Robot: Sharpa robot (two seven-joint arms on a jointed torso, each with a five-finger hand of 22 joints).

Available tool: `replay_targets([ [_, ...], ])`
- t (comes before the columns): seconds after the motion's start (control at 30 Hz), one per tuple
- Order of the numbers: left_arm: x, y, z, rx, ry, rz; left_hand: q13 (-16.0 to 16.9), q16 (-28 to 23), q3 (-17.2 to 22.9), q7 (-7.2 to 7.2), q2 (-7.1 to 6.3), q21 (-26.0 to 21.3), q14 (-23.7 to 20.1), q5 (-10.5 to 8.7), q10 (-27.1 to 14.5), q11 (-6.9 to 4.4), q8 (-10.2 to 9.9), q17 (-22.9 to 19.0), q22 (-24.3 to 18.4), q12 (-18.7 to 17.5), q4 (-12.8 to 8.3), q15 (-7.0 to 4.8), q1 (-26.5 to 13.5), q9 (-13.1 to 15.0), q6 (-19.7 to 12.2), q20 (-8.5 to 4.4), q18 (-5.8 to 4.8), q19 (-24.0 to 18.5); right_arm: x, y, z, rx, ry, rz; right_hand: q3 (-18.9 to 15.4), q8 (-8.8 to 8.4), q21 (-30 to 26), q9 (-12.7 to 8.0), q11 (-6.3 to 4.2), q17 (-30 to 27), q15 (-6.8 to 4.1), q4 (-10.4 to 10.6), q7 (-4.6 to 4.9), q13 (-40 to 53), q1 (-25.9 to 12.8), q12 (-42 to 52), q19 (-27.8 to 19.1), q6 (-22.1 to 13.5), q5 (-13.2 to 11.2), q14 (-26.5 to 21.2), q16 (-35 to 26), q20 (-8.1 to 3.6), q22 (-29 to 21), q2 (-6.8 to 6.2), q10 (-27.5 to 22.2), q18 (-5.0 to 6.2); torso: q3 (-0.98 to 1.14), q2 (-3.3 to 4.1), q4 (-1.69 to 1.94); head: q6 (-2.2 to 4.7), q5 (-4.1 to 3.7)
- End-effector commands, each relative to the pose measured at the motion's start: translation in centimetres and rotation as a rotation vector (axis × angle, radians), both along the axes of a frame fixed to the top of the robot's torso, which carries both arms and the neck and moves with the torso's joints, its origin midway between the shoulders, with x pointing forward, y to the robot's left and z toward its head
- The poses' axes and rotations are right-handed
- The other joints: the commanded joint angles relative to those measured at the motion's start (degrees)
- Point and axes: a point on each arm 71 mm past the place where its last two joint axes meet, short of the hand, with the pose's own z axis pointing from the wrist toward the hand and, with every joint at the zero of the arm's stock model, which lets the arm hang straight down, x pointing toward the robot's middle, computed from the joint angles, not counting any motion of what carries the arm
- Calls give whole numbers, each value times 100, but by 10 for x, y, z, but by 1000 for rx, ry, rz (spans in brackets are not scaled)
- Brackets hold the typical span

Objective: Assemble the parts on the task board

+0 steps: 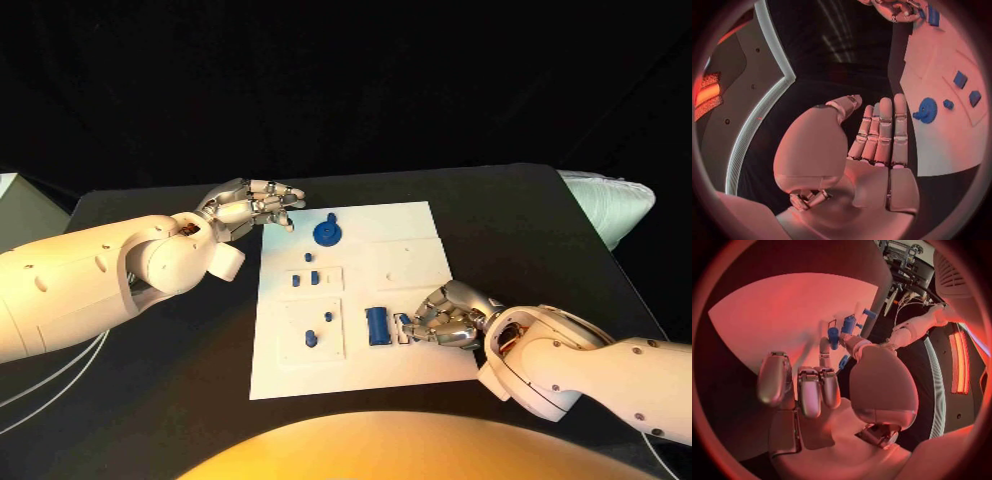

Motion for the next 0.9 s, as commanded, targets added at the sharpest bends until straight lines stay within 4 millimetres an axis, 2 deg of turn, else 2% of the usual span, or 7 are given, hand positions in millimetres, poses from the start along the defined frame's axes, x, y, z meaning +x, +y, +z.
replay_targets([
  [0.03, -1, -2, 1, -6, -5, -16, -5, 32, 7, -7, 50, -40, -38, 6, -47, 8, 34, 5, -7, 29, 31, 14, 22, -2, -49, 6, 33, 31, 0, 1, -2, -3, 18, -23, -28, -28, 23, -5, -38, 1509, -44, -7, 11, 1454, -53, 19, 29, 19, 14, 598, 33, 7, 505, -1, 567, -31, 5, 0, 1, 1, 2],
  [0.9, -1, -1, 1, -5, -3, -16, -6, 39, 5, -7, 36, -46, -45, 2, -55, 8, 43, 6, -10, 38, 24, 15, 25, -2, -50, 6, 33, 35, 4, 13, -4, -39, -40, 41, -104, 16, 33, 12, -65, 1509, -64, 42, -23, 1484, -134, 80, 36, 99, 42, 598, 33, -6, 519, 45, 591, -32, 0, 1, -2, 1, 15],
])
